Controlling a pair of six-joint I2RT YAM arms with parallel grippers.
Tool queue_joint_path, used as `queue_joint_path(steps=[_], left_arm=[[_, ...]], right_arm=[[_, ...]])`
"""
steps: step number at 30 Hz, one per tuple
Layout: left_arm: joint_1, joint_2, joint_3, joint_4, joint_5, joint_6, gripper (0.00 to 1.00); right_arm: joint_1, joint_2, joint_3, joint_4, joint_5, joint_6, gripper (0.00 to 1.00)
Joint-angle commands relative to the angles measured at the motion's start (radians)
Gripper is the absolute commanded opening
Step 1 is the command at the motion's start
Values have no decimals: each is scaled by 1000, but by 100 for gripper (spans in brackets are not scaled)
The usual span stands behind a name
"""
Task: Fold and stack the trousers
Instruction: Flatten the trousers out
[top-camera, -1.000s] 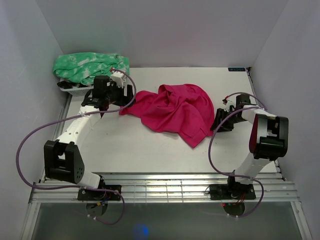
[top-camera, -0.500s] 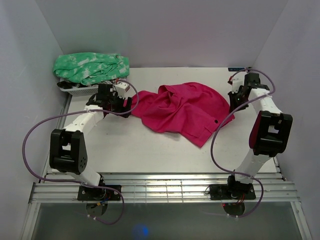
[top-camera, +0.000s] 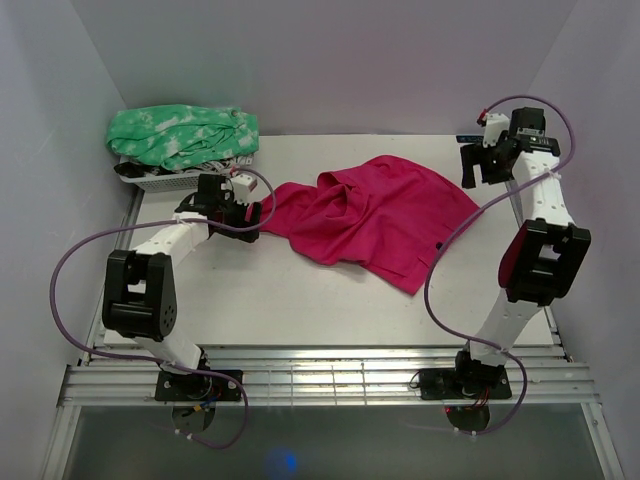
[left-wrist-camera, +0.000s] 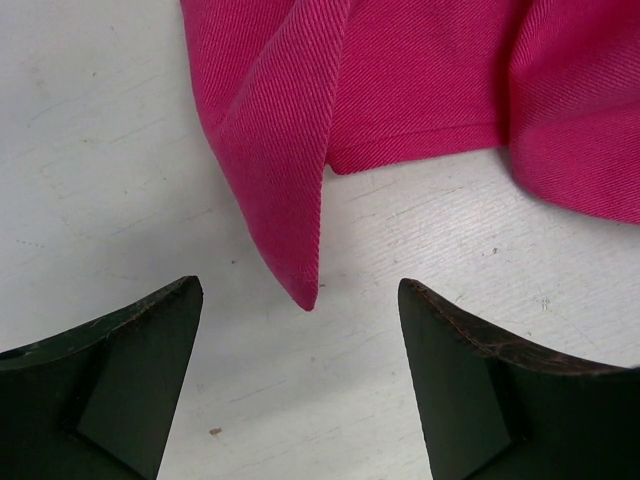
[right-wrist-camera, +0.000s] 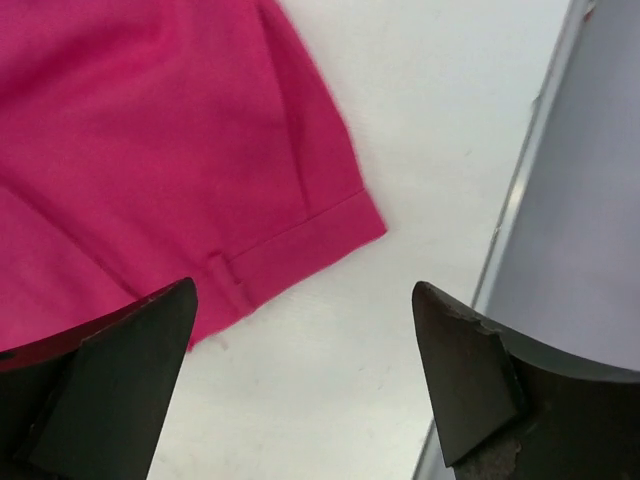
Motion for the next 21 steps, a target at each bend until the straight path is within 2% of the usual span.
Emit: queue_joint_path(steps=[1,4,9,17,21], left_arm=[[14,0,-13,47,27,-34,90],[16,5,-25,70,42,-52,89],[31,21,-24,89,65,-73,88],[63,41,4,92,148,-120,85],[77,38,7,93,163,-133,85]], right_arm=[[-60,-124,-132,-154,-196,102,94],[-113,-196,-316,-186,-407,130,88],[-82,-252,-578,-195,-614,162,85],[-34,-262,-902,94,-678,361,86],[-25,-319,-1045,246,-613,449,88]])
